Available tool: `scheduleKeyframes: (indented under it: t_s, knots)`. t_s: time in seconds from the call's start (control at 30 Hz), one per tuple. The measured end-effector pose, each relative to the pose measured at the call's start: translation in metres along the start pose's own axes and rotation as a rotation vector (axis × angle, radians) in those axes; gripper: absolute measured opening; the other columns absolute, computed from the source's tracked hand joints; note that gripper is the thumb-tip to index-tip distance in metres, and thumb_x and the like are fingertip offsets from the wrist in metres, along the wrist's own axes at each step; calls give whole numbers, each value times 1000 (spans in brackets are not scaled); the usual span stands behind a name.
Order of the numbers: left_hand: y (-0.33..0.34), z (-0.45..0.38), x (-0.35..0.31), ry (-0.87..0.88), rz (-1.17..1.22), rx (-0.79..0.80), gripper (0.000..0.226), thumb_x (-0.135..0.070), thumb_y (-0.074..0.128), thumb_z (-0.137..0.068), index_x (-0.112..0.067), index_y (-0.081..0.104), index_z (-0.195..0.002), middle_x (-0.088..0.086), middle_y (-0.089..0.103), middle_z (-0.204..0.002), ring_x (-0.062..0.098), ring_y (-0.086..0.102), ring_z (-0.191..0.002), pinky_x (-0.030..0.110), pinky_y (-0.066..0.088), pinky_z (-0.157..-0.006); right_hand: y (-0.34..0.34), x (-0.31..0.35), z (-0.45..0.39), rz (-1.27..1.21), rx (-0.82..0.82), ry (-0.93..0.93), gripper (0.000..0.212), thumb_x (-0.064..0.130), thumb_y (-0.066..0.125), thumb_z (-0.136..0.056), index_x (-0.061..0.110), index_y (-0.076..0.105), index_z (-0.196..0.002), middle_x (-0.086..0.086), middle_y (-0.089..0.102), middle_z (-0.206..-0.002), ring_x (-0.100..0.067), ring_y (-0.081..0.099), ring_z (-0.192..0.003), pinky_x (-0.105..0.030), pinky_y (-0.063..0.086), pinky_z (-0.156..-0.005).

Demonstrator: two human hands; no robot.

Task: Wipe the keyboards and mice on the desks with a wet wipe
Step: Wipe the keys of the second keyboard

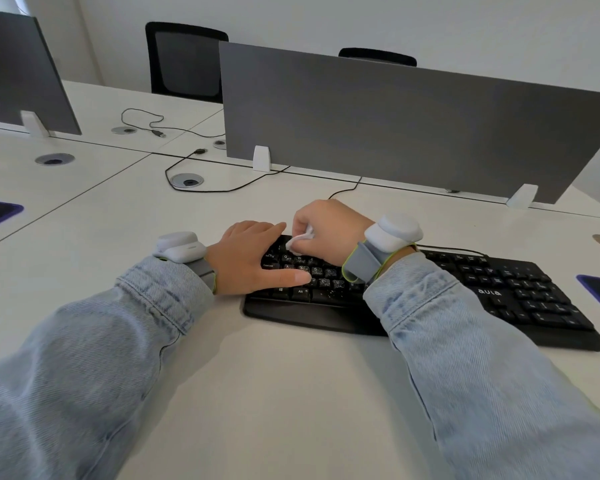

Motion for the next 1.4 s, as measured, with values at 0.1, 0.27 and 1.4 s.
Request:
scheduleKeyframes:
  t_s: [0.1, 0.27, 1.4]
  knots:
    - [0, 4, 1, -55, -14, 44, 144, -108, 8, -46, -17, 25, -156, 0, 45, -146, 24, 32, -140, 43, 22, -119, -5, -9, 1, 35, -13, 42, 22, 32, 64, -88, 11, 70, -89, 0, 64, -97, -18, 58, -91, -25, 39, -69]
    - [1, 0, 3, -31, -11, 23, 125, -107, 12, -56, -22, 40, -144, -3, 53, -129, 26, 41, -128, 47, 29, -114, -10, -3, 1, 6, -68, 16, 18, 30, 60, -90, 15, 65, -96, 0, 61, -108, -19, 55, -101, -25, 37, -74]
    - [-1, 7, -2, -85, 14, 73, 152, -110, 7, -40, -18, 18, -159, 0, 39, -152, 23, 25, -145, 39, 18, -120, -6, -9, 10, 27, 46, 29, 13, 24, 59, -88, 13, 63, -82, 3, 58, -86, -17, 53, -77, -21, 35, -54]
Point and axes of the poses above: each hand's wrist, its own z-axis away from the middle knuckle, its own y-axis out of the palm, x = y × z, the point moved 9 cm from there along -z, towards the middle knuckle
